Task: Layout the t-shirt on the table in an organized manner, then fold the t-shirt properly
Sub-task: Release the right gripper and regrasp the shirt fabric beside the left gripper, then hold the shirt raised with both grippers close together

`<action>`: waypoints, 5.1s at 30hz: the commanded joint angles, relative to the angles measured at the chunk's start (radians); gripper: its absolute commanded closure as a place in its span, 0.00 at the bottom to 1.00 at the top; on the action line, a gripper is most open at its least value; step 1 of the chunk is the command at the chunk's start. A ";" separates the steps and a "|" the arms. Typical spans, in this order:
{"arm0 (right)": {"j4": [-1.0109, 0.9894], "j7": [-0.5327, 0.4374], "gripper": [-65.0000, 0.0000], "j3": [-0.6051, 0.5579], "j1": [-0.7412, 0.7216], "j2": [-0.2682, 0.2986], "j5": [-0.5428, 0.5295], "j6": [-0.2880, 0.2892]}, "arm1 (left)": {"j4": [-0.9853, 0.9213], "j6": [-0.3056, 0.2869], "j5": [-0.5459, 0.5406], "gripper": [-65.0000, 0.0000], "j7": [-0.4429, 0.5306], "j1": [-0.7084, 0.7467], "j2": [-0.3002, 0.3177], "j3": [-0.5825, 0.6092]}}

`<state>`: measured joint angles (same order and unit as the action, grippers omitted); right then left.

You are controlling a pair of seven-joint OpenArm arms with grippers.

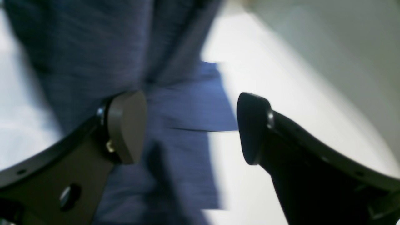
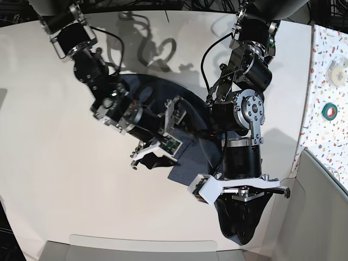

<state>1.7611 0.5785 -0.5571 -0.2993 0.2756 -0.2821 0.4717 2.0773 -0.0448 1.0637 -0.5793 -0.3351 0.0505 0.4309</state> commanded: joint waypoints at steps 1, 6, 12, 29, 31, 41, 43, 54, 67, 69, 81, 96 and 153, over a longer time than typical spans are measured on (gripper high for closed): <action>0.006 -0.025 0.31 0.038 -0.025 0.009 -0.058 0.009 | 0.015 0.020 0.016 1.00 0.012 -0.023 -0.001 -0.004; -0.073 -0.025 0.31 0.141 -0.024 -0.016 -0.174 0.020 | 0.016 0.020 0.016 1.00 0.011 -0.029 -0.004 -0.004; -0.139 -0.027 0.31 0.194 -0.030 -0.146 -0.052 0.020 | 0.016 0.020 0.089 1.00 0.012 -0.031 -0.011 0.004; -0.229 -0.025 0.31 0.116 -0.096 -0.290 0.054 0.089 | 0.016 0.020 0.094 1.00 0.012 -0.032 -0.062 0.006; -0.252 -0.025 0.31 0.116 -0.102 -0.306 0.054 0.089 | 0.016 0.020 0.094 1.00 0.012 -0.032 -0.064 0.006; -0.344 -0.025 0.31 0.116 -0.111 -0.419 0.054 0.089 | 0.016 0.020 0.140 1.00 0.008 -0.060 -0.079 0.101; -0.363 -0.025 0.31 0.116 -0.114 -0.433 0.054 0.089 | 0.016 0.016 0.155 1.00 0.003 -0.069 -0.097 0.116; -0.269 -0.027 0.31 0.039 -0.067 -0.408 0.054 0.089 | 0.016 0.015 0.158 1.00 0.002 -0.086 -0.120 0.116; -0.134 -0.028 0.31 0.050 -0.004 -0.342 0.059 0.081 | 0.016 0.015 0.217 1.00 0.008 -0.089 -0.123 0.107; -0.135 -0.028 0.31 0.050 -0.007 -0.344 0.059 0.071 | 0.016 0.015 0.226 1.00 0.000 -0.089 -0.123 0.133; -0.143 -0.137 0.31 0.042 -0.011 -0.362 0.060 -0.035 | 0.016 0.015 0.258 1.00 0.000 -0.086 -0.126 0.151; -0.323 -0.140 0.31 0.050 -0.067 -0.433 0.060 -0.038 | 0.016 0.015 0.260 1.00 0.002 -0.086 -0.192 0.153; -0.332 -0.211 0.78 0.050 -0.042 -0.313 0.059 -0.144 | 0.016 0.015 0.255 1.00 -0.001 -0.088 -0.139 0.144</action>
<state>1.4036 0.3992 -0.5087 -0.3176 -0.0296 -0.2127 0.3252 2.0777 -0.0525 1.3014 -0.5980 -0.3969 -0.0803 0.5758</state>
